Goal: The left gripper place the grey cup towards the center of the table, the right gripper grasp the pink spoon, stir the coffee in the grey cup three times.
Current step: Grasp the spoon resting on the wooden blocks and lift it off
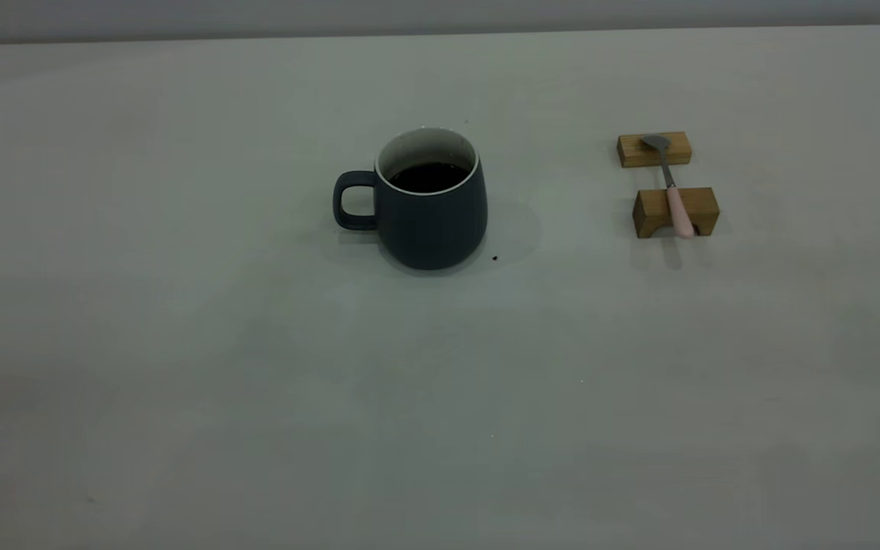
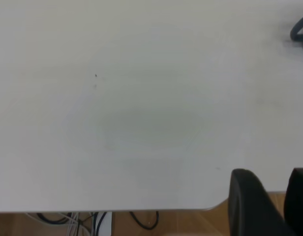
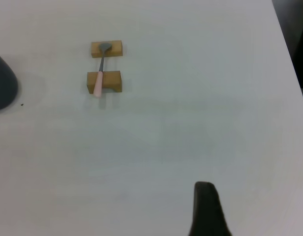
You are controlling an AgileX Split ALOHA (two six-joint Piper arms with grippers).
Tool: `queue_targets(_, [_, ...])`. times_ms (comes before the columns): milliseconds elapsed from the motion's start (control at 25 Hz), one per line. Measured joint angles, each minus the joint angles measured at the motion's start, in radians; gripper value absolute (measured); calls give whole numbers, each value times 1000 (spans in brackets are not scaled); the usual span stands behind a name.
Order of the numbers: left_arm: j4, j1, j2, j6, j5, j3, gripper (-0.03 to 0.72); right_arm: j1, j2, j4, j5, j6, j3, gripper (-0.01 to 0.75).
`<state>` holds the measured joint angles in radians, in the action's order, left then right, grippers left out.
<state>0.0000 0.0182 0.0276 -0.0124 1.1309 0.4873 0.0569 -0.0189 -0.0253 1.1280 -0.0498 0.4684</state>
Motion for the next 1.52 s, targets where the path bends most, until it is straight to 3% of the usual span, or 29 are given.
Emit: queue_targets(1520, [0,-19,-4,-1,0,0,247,0,-37,-23,-18,26,12,547])
